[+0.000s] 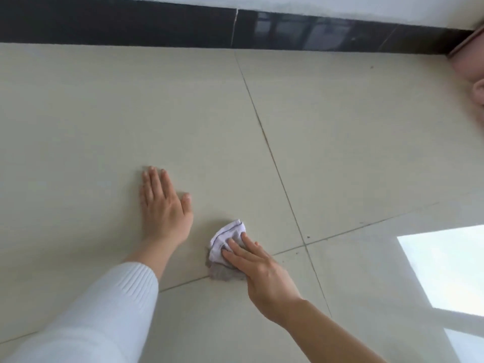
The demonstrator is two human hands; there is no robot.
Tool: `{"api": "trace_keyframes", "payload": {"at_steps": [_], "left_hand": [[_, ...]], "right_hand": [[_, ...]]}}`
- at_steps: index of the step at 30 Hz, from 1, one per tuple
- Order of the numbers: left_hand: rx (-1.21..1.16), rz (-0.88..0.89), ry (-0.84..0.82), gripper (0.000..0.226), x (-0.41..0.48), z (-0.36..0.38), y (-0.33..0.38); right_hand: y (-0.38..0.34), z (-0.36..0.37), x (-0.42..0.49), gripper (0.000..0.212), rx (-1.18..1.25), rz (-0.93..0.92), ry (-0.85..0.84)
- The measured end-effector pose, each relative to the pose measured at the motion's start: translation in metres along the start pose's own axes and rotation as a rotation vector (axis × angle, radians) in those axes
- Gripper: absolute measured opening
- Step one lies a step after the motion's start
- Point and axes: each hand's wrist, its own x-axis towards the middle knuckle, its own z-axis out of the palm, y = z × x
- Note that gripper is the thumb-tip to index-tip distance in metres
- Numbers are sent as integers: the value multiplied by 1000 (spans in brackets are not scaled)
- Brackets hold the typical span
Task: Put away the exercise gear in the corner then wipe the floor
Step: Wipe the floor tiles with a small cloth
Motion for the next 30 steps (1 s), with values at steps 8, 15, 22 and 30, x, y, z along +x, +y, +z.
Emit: {"api": "trace_keyframes", "payload": {"at_steps": [8, 15, 22, 30], "left_hand": [[35, 153, -35, 68, -65, -4, -41], [121, 56, 62, 62, -93, 4, -35], [128, 61, 61, 62, -89, 7, -37], [92, 34, -36, 70, -87, -1, -35]], "right_hand": [[28, -14, -23, 80, -195, -174, -66], [74, -58, 78, 71, -158, 290, 147], [32, -46, 192, 57, -153, 187, 125], [-9, -9, 123, 62, -121, -408, -45]]}}
